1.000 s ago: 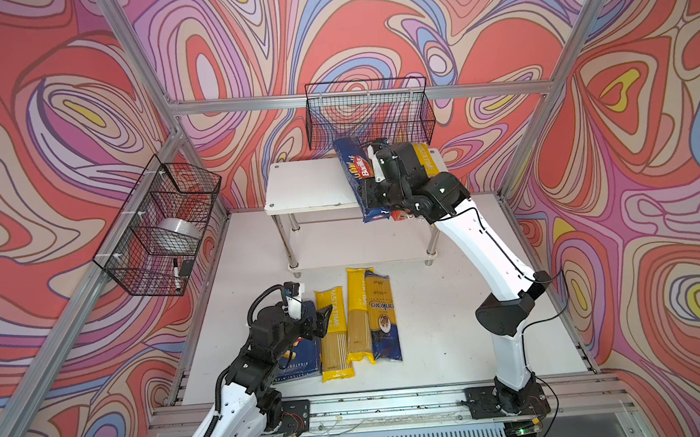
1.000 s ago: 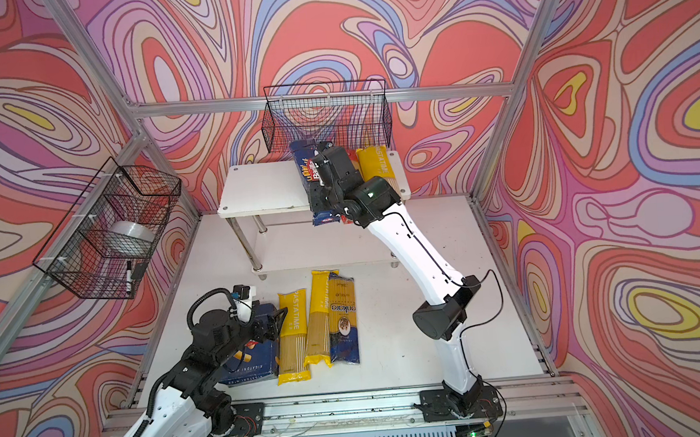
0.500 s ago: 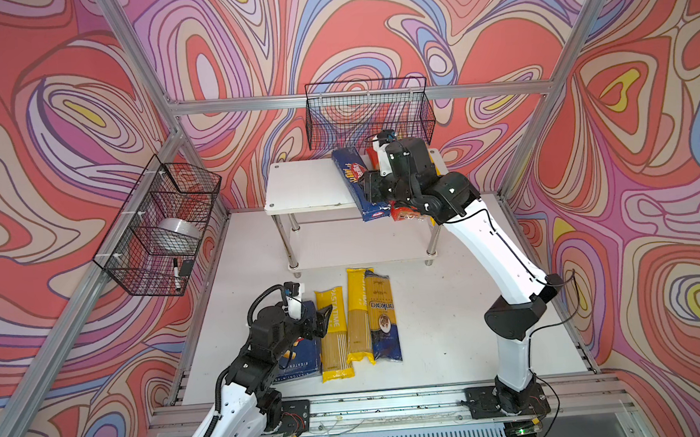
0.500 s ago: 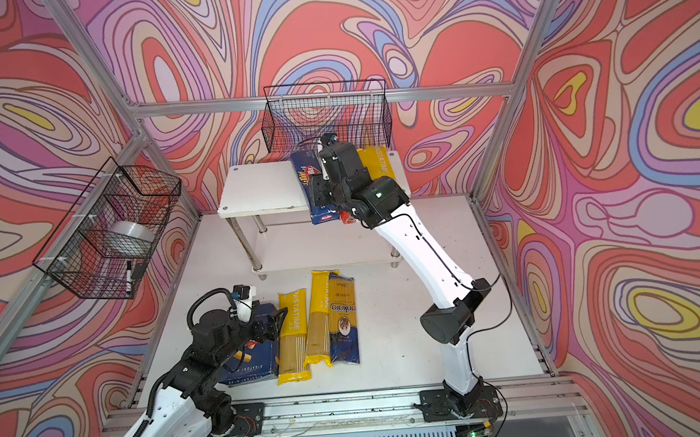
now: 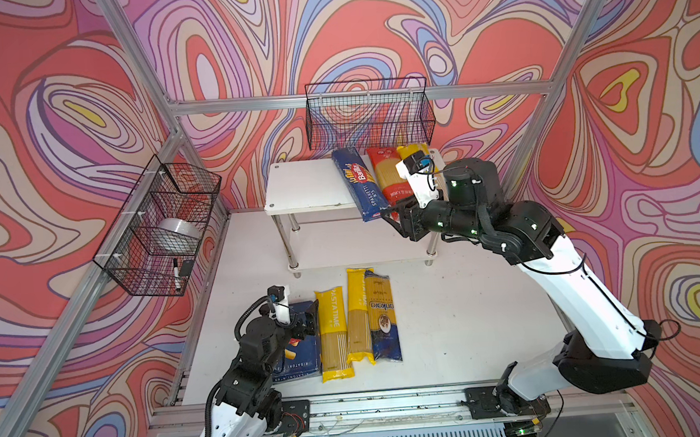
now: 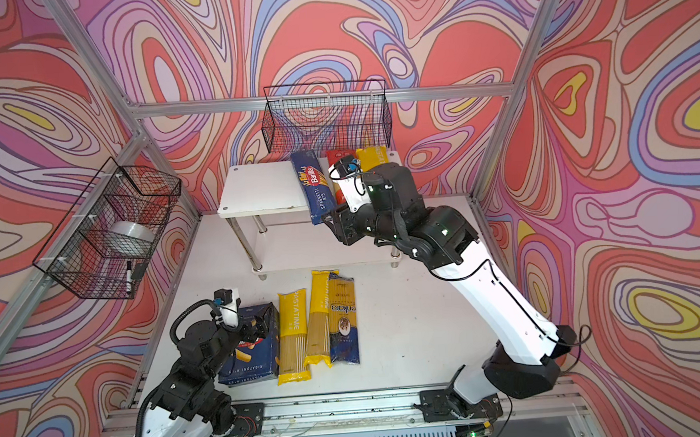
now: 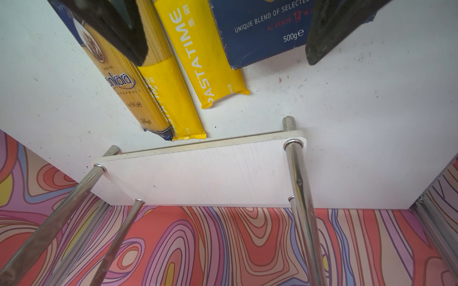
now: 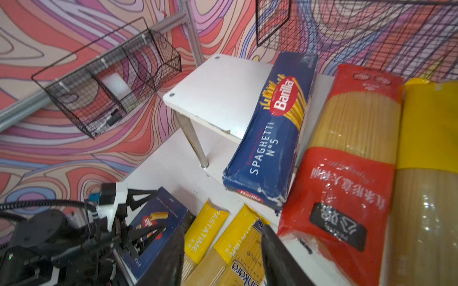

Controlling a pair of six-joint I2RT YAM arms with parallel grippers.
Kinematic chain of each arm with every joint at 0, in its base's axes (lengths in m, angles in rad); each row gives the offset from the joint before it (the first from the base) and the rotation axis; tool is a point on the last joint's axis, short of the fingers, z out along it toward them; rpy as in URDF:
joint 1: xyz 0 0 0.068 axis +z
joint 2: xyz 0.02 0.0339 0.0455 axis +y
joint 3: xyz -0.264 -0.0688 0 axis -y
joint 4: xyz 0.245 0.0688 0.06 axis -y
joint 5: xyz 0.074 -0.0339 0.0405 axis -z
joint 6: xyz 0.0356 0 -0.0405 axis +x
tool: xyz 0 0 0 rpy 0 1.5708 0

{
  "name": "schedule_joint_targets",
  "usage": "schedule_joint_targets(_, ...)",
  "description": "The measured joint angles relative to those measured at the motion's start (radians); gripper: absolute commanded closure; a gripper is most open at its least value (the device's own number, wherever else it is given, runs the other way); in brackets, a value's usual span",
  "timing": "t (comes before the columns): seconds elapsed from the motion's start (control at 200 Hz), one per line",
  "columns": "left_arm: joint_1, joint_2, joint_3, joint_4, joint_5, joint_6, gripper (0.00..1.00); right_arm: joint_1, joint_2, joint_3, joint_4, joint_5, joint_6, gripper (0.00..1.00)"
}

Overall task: Place and organize the pasta boxes and bags onto the shelf
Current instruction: 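Lower the blue box onto the shelf top beside the red bag, then open the right gripper and draw it back from the standing blue box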

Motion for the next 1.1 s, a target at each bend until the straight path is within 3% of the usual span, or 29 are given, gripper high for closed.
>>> schedule_joint_targets(0.25, 0.000, 0.158, 0.003, 0.001, -0.005, 0.016, 0.00, 0.013, -0.011, -0.171, 0.019, -0.062, -0.071, 0.50)
schedule_joint_targets(0.446, 0.000, 0.183, 0.010, 0.001, 0.000, 0.018, 0.00, 0.014, -0.042, -0.227, 0.074, -0.086, -0.090, 0.50)
schedule_joint_targets(1.097, 0.000, 0.138, 0.012, 0.000, -0.022, 0.018, 0.00, 0.014, 0.059, -0.150, 0.153, -0.112, -0.150, 0.50)
